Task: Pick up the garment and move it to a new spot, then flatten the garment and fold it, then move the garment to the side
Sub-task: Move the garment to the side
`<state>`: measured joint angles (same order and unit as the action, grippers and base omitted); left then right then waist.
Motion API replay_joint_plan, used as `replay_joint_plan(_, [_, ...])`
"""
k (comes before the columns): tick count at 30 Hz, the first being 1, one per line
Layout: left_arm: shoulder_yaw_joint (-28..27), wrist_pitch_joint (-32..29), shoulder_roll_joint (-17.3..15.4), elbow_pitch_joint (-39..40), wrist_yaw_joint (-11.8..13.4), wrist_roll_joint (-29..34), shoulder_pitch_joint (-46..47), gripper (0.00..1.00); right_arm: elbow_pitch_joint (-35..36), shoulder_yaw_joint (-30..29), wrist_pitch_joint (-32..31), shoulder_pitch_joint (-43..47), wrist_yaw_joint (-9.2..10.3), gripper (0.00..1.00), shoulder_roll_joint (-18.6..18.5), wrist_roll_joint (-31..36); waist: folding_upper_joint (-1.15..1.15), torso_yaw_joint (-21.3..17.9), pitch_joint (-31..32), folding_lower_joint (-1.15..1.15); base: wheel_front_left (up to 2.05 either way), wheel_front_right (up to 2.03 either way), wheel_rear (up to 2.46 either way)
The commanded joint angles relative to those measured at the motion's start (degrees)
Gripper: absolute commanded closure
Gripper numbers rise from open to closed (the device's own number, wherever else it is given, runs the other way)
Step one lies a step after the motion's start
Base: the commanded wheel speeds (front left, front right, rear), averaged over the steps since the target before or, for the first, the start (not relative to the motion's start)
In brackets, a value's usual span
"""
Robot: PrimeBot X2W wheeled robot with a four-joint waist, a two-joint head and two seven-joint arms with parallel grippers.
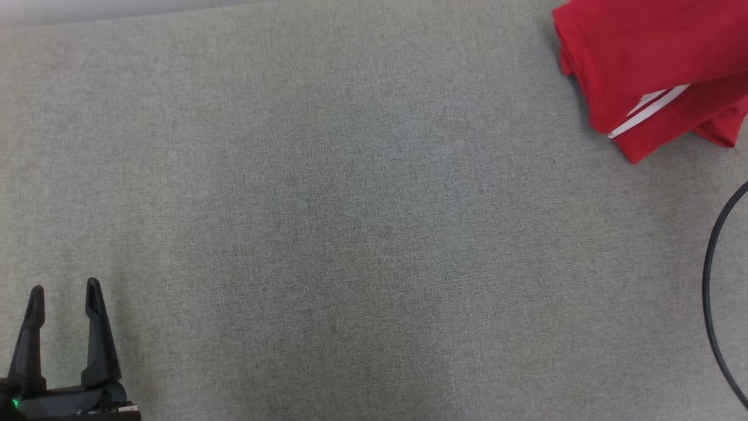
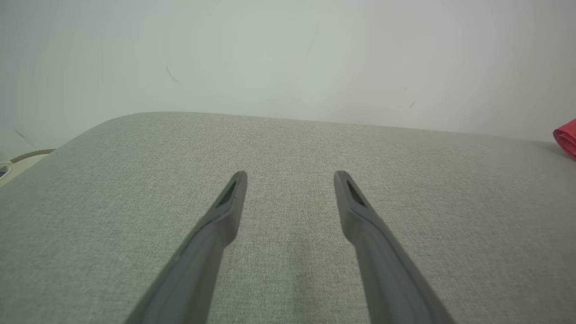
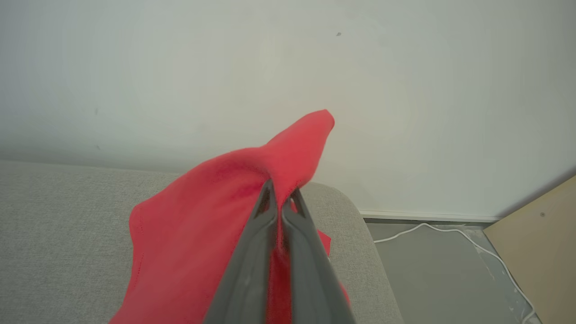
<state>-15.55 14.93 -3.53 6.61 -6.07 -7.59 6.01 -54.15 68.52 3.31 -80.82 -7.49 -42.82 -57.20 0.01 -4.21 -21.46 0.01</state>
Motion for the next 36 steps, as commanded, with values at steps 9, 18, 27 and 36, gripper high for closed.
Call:
replay_joint_plan(9, [-1.3, 0.2, -1.3, 1.5, -0.5, 0.6, 0.4, 0.00, -6.8, 1.4, 0.0, -4.4, -0.01, 1.00, -1.2, 2.9, -0.01, 0.6, -2.9, -0.01, 0.00, 0.00, 0.00])
replay_joint_plan(18, [-1.6, 0.2, -1.2, 2.2, -0.8, 0.7, 1.0, 0.00, -12.6, 1.9, 0.3, -4.2, 0.00, 1.00, -0.2, 3.6, -0.01, 0.9, -4.7, -0.01, 0.00, 0.00, 0.00])
replay_joint_plan(27, [-2.0, 0.2, -1.0, 1.7, -0.7, 0.8, 1.2, 0.00, -16.5, 3.0, -0.9, -4.4, 0.00, 0.00, 0.6, 6.7, -0.01, 1.0, -5.0, -0.01, 0.00, 0.00, 0.00])
replay_joint_plan(36, [-2.2, 0.2, -0.5, 0.8, -0.7, 0.7, 1.1, 0.00, -18.6, 2.3, 4.2, -5.9, 0.00, 0.00, 2.5, 8.8, -0.01, 0.8, -3.1, -0.01, 0.00, 0.00, 0.00])
